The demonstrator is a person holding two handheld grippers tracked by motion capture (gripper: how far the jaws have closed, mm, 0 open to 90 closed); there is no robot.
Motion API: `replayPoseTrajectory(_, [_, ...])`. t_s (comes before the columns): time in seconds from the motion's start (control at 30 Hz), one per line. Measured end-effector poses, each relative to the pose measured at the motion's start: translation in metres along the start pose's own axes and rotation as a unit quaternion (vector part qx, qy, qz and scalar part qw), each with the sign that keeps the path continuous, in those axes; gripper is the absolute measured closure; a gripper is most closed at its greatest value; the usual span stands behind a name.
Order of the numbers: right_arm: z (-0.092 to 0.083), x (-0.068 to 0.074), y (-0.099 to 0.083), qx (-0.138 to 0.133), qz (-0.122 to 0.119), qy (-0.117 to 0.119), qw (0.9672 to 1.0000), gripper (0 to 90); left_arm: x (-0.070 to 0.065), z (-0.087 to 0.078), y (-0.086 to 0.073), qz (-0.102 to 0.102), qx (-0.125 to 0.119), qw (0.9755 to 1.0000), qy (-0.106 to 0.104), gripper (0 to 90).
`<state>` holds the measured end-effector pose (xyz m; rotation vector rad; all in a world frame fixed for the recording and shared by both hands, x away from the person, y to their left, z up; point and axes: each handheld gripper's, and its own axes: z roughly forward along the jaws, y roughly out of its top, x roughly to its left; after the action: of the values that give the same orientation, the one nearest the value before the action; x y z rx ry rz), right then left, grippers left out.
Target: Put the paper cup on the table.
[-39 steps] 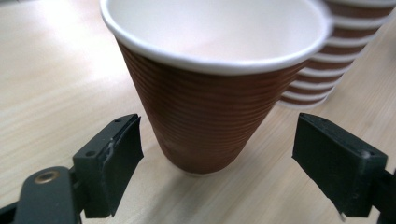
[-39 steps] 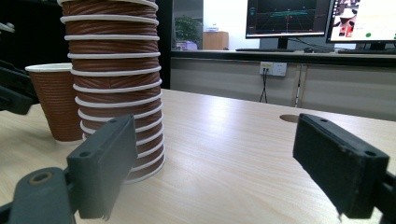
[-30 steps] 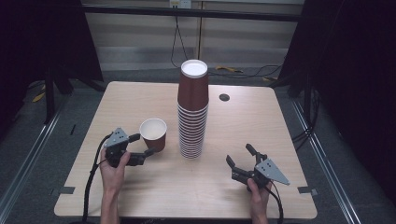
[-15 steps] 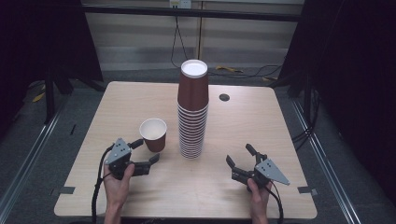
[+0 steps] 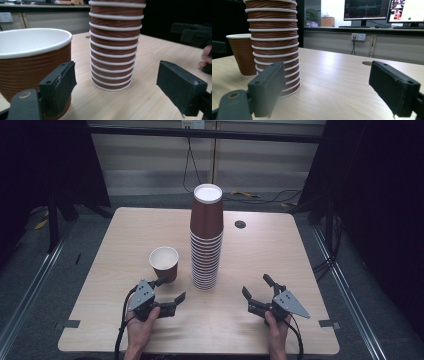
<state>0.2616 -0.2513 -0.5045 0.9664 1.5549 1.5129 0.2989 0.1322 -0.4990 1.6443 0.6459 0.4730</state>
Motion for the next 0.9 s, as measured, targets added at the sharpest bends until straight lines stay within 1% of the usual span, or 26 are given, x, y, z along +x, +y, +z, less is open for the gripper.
replayPoseTrajectory(0.03, [0.0, 0.0, 0.0, 0.0, 0.001, 0.0, 1.0, 13.5, -0.002, 0.002, -0.001, -0.004, 0.0, 1.0, 0.0, 15.5])
replayPoseTrajectory(0.1, [0.0, 0.0, 0.0, -0.001, 0.001, 0.0, 1.0, 13.5, -0.003, 0.003, -0.002, -0.002, -0.001, 1.0, 0.0, 15.5])
replayPoseTrajectory(0.13, [0.0, 0.0, 0.0, 0.0, 0.0, 0.0, 1.0, 13.5, -0.005, 0.004, -0.006, -0.009, -0.004, 1.0, 0.0, 15.5])
replayPoseTrajectory(0.17, [0.0, 0.0, 0.0, 0.0, 0.001, 0.0, 1.0, 13.5, -0.006, 0.006, -0.008, -0.011, -0.002, 0.9999, -0.006, 15.5])
replayPoseTrajectory(0.2, [0.0, 0.0, 0.0, 0.0, 0.001, 0.0, 1.0, 13.5, -0.006, 0.006, -0.008, -0.011, -0.002, 0.9999, -0.006, 15.5])
replayPoseTrajectory(0.23, [0.0, 0.0, 0.0, 0.0, 0.001, 0.0, 1.0, 13.5, -0.006, 0.006, -0.009, 0.0, 0.007, 1.0, -0.006, 15.5])
replayPoseTrajectory(0.27, [0.0, 0.0, 0.0, 0.0, 0.0, 0.0, 1.0, 13.5, -0.01, 0.008, -0.009, 0.0, -0.001, 0.9999, -0.011, 15.5])
replayPoseTrajectory(0.3, [0.0, 0.0, 0.0, 0.0, 0.0, 0.0, 1.0, 13.5, -0.01, 0.008, -0.009, 0.0, -0.001, 0.9999, -0.011, 15.6])
replayPoseTrajectory(0.33, [0.0, 0.0, 0.0, 0.0, 0.001, 0.0, 1.0, 13.5, -0.009, 0.008, -0.009, 0.012, 0.001, 0.9997, -0.019, 15.6])
replayPoseTrajectory(0.37, [0.0, 0.0, 0.0, 0.0, 0.001, 0.0, 1.0, 13.5, -0.013, 0.009, -0.01, -0.006, -0.005, 0.9998, -0.016, 15.6])
replayPoseTrajectory(0.4, [0.0, 0.0, 0.0, 0.0, 0.001, 0.0, 1.0, 13.5, -0.013, 0.008, -0.01, 0.012, -0.008, 0.9996, -0.023, 15.5])
replayPoseTrajectory(0.43, [0.0, 0.0, 0.0, 0.0, 0.001, 0.0, 1.0, 13.5, -0.013, 0.008, -0.01, 0.012, -0.008, 0.9996, -0.023, 15.6])
replayPoseTrajectory(0.47, [0.0, 0.0, 0.0, 0.0, 0.001, 0.0, 1.0, 13.5, -0.016, 0.006, -0.011, 0.013, -0.023, 0.9996, -0.011, 15.6])
replayPoseTrajectory(0.5, [0.0, 0.0, 0.0, 0.0, 0.001, 0.0, 1.0, 13.5, -0.017, 0.002, -0.013, 0.016, -0.043, 0.9989, -0.008, 16.1])
replayPoseTrajectory(0.53, [0.0, 0.0, 0.0, 0.0, 0.001, 0.0, 1.0, 13.5, -0.017, 0.001, -0.014, 0.017, -0.052, 0.9985, -0.005, 16.4])
replayPoseTrajectory(0.57, [0.0, 0.0, 0.0, 0.0, 0.001, 0.0, 1.0, 13.5, -0.019, -0.003, -0.016, 0.016, -0.076, 0.997, 0.0, 15.8])
replayPoseTrajectory(0.6, [0.0, 0.0, 0.0, 0.0, 0.001, 0.0, 1.0, 13.5, -0.019, -0.003, -0.016, 0.016, -0.076, 0.997, 0.0, 15.9])
replayPoseTrajectory(0.63, [0.0, 0.0, 0.0, 0.0, 0.001, -0.001, 1.0, 13.5, -0.019, -0.004, -0.017, 0.014, -0.083, 0.9965, 0.003, 15.4])
replayPoseTrajectory(0.67, [0.0, 0.0, 0.0, 0.0, 0.001, -0.001, 1.0, 13.5, -0.018, -0.006, -0.018, 0.007, -0.086, 0.9963, 0.006, 15.5])
replayPoseTrajectory(0.7, [0.0, 0.0, 0.0, 0.0, 0.001, -0.001, 1.0, 13.5, -0.018, -0.006, -0.018, 0.007, -0.086, 0.9963, 0.006, 15.5])
replayPoseTrajectory(0.73, [0.0, 0.0, 0.0, 0.0, 0.001, -0.001, 1.0, 13.5, -0.018, -0.006, -0.018, 0.004, -0.086, 0.9963, 0.0, 15.5])
replayPoseTrajectory(0.9, [0.0, 0.0, 0.0, 0.0, 0.0, -0.003, 1.0, 13.4, -0.018, -0.006, -0.018, 0.006, -0.087, 0.9962, 0.002, 15.4])
